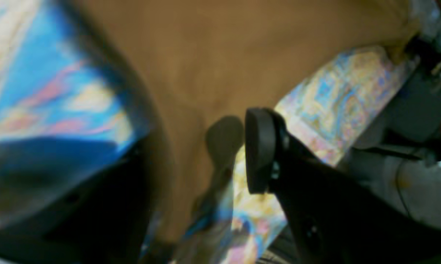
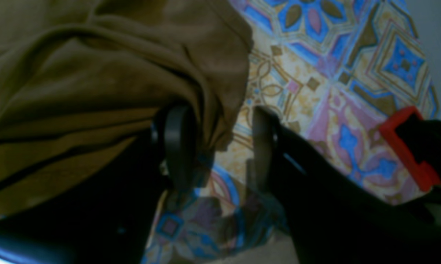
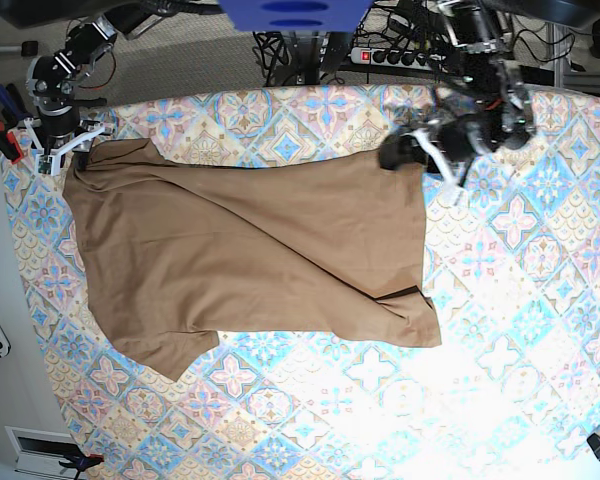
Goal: Layout the t-shirt on the table in an organized manner, then fold the t-shirt properly
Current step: 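Pull the grasped hem corner with the left gripper toward the collar edge, then stretch the shirt edge taut between both grippers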
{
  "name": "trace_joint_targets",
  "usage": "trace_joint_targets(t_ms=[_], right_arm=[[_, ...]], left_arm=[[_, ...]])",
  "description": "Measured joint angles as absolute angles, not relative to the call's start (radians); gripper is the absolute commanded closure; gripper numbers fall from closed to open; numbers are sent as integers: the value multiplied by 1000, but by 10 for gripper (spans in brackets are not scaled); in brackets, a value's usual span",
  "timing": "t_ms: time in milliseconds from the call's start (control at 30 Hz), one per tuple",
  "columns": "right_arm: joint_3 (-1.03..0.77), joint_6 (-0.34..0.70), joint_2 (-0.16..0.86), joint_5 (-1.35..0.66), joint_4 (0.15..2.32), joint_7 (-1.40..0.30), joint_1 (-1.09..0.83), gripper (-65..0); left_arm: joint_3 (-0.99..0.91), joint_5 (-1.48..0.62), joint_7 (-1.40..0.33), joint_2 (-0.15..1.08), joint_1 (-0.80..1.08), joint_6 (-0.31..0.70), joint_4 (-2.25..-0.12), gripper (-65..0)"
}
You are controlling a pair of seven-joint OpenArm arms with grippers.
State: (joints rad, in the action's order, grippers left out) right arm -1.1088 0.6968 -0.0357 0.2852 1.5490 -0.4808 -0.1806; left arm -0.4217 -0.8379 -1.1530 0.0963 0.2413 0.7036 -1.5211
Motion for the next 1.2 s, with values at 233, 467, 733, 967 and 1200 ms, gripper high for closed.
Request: trace_joint_targets(t_ms=[233,467,733,967,1200], right_arm=[[-1109,697,-36,285,1549,-481,-181,-245],[-1109,698,-36,285,1551,-482,-181,-199],[-1106,704,-36,277,1557,-470,-210,0],[-1108,703,-36,271,1559,-473,-219,-14],[-1108,696,-33,271,1559,-474,-221,-256]], left_arm=[[-414,-829,-1123,97,250,706,-1512,-85],[-415,-805,-1123,100,250,704,-1510,0],[-415,-758,-1114,97,253,708,-1519,0],[-415,-747,-1096,97,308,704,-1574,0],[-414,-717,-1142,110,372,704,-1677,0]])
